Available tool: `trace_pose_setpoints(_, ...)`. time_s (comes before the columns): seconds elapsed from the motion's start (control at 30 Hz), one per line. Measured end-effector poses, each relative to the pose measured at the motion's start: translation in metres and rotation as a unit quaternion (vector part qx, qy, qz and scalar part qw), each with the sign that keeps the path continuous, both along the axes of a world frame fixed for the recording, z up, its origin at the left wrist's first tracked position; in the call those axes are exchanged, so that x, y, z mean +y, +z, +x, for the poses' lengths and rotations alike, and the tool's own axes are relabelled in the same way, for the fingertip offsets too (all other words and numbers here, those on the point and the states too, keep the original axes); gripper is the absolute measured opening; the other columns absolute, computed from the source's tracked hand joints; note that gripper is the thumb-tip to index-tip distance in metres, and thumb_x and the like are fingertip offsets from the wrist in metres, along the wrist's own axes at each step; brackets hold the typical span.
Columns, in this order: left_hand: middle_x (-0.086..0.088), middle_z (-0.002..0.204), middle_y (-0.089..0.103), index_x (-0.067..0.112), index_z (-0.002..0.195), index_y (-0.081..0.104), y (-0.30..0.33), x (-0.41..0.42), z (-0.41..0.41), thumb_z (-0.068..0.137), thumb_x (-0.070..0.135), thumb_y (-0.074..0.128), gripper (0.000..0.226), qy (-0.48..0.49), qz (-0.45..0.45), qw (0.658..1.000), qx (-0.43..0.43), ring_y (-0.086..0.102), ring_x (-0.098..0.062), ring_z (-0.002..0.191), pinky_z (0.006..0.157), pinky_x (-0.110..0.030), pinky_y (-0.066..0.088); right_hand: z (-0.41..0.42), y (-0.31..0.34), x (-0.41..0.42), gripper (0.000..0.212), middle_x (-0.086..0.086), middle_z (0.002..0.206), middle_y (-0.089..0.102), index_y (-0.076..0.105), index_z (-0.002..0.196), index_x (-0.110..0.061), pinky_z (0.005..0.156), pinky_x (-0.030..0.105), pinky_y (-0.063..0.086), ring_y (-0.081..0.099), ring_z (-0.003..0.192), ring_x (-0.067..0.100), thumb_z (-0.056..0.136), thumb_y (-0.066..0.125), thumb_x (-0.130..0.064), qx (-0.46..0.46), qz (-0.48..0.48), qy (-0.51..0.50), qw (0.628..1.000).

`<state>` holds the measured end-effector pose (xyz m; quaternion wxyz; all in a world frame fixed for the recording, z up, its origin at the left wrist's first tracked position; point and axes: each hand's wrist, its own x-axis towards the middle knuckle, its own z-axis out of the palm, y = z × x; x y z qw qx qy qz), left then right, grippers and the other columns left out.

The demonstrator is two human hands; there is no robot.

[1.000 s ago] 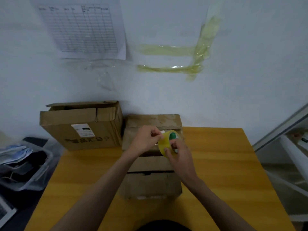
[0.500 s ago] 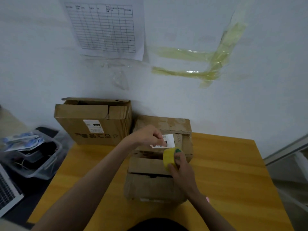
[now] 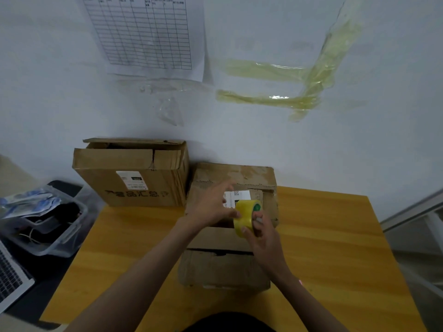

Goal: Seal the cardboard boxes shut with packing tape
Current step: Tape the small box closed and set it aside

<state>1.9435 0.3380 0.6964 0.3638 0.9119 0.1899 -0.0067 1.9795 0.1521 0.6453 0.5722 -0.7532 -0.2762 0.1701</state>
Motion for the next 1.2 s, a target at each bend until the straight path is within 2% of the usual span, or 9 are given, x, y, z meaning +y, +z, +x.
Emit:
trace_pose_setpoints(0.07, 0.005, 0.146, 0.051, 0.026, 0.150, 0.047, -0.002, -0.004, 0.000, 0.089, 0.029, 0.076, 0.068, -0.059, 0.006, 0.998, -0.004, 0.055, -0.012, 0.115, 0.098, -0.030, 0.046, 0.004, 0.002, 0.001, 0.023, -0.001, 0.100, 0.072, 0.051, 0.113, -0.014, 0.068, 0.024, 0.056, 0.070, 0.090, 0.011, 0.095, 0.065, -0.008, -0.001, 0.000, -0.001, 1.000)
trace_pose_setpoints(0.17, 0.005, 0.140, 0.057, 0.018, 0.143, 0.057, -0.005, -0.009, -0.001, 0.096, 0.025, 0.068, 0.049, -0.068, 0.039, 0.996, -0.052, 0.051, -0.012, 0.126, 0.109, -0.033, 0.042, 0.012, 0.007, 0.007, 0.021, -0.001, 0.091, 0.072, 0.051, 0.108, -0.017, 0.065, 0.021, 0.052, 0.068, 0.083, 0.010, 0.095, 0.064, -0.006, -0.006, 0.005, -0.010, 1.000)
trace_pose_setpoints(0.37, 0.011, 0.117, 0.060, 0.017, 0.126, 0.069, 0.002, -0.008, 0.000, 0.096, 0.021, 0.067, 0.031, -0.063, 0.076, 0.986, -0.133, 0.051, -0.002, 0.106, 0.091, -0.010, 0.037, 0.022, 0.009, 0.007, 0.021, 0.002, 0.094, 0.072, 0.051, 0.113, -0.013, 0.075, 0.044, 0.057, 0.069, 0.089, 0.019, 0.097, 0.064, -0.011, 0.005, 0.014, 0.003, 1.000)
trace_pose_setpoints(0.5, 0.005, 0.101, 0.071, 0.015, 0.106, 0.078, 0.015, 0.007, 0.004, 0.097, 0.018, 0.066, 0.015, -0.072, 0.077, 0.985, -0.134, 0.061, -0.005, 0.090, 0.080, -0.019, 0.048, 0.021, 0.010, 0.005, 0.022, 0.002, 0.098, 0.073, 0.052, 0.113, -0.016, 0.074, 0.028, 0.055, 0.070, 0.093, 0.016, 0.096, 0.064, -0.010, 0.009, 0.002, 0.043, 0.999)
trace_pose_setpoints(0.6, 0.008, 0.093, 0.071, 0.016, 0.100, 0.080, 0.028, 0.016, 0.005, 0.092, 0.021, 0.073, 0.011, -0.118, 0.098, 0.982, -0.106, 0.063, -0.004, 0.084, 0.077, -0.022, 0.053, 0.021, 0.014, 0.003, 0.024, -0.001, 0.098, 0.073, 0.052, 0.112, -0.018, 0.072, 0.024, 0.054, 0.070, 0.092, 0.012, 0.095, 0.066, -0.009, -0.002, -0.010, 0.059, 0.998)
trace_pose_setpoints(0.73, 0.011, 0.082, 0.069, 0.017, 0.093, 0.079, 0.039, 0.020, 0.008, 0.090, 0.023, 0.075, 0.008, -0.140, 0.113, 0.980, -0.086, 0.063, -0.002, 0.076, 0.073, -0.022, 0.054, 0.023, 0.022, 0.002, 0.021, -0.007, 0.090, 0.069, 0.051, 0.109, -0.020, 0.069, 0.041, 0.053, 0.066, 0.082, 0.016, 0.094, 0.065, -0.023, -0.035, -0.019, 0.087, 0.995)
trace_pose_setpoints(0.9, 0.009, 0.083, 0.070, 0.020, 0.089, 0.075, 0.043, 0.020, 0.011, 0.089, 0.023, 0.075, 0.003, -0.159, 0.131, 0.977, -0.054, 0.063, -0.002, 0.078, 0.072, -0.021, 0.054, 0.023, 0.030, -0.001, 0.022, -0.030, 0.091, 0.065, 0.049, 0.109, -0.019, 0.064, 0.018, 0.044, 0.062, 0.083, 0.000, 0.095, 0.066, -0.015, -0.074, -0.043, 0.102, 0.991)
trace_pose_setpoints(1.1, 0.008, 0.072, 0.062, 0.026, 0.072, 0.058, 0.040, 0.018, 0.010, 0.080, 0.019, 0.074, 0.019, -0.186, 0.167, 0.968, -0.021, 0.055, -0.008, 0.068, 0.065, -0.031, 0.050, 0.020, 0.030, -0.003, 0.024, -0.025, 0.093, 0.063, 0.052, 0.110, -0.015, 0.067, 0.031, 0.047, 0.059, 0.082, 0.006, 0.093, 0.068, -0.012, -0.079, -0.048, 0.103, 0.990)
trace_pose_setpoints(1.2, 0.006, 0.073, 0.058, 0.029, 0.070, 0.050, 0.038, 0.017, 0.009, 0.079, 0.020, 0.074, 0.027, -0.191, 0.147, 0.970, -0.015, 0.054, -0.013, 0.070, 0.063, -0.031, 0.045, 0.019, 0.029, -0.005, 0.023, -0.022, 0.093, 0.063, 0.052, 0.110, -0.017, 0.066, 0.026, 0.047, 0.060, 0.083, 0.007, 0.093, 0.068, -0.013, -0.082, -0.043, 0.113, 0.989)
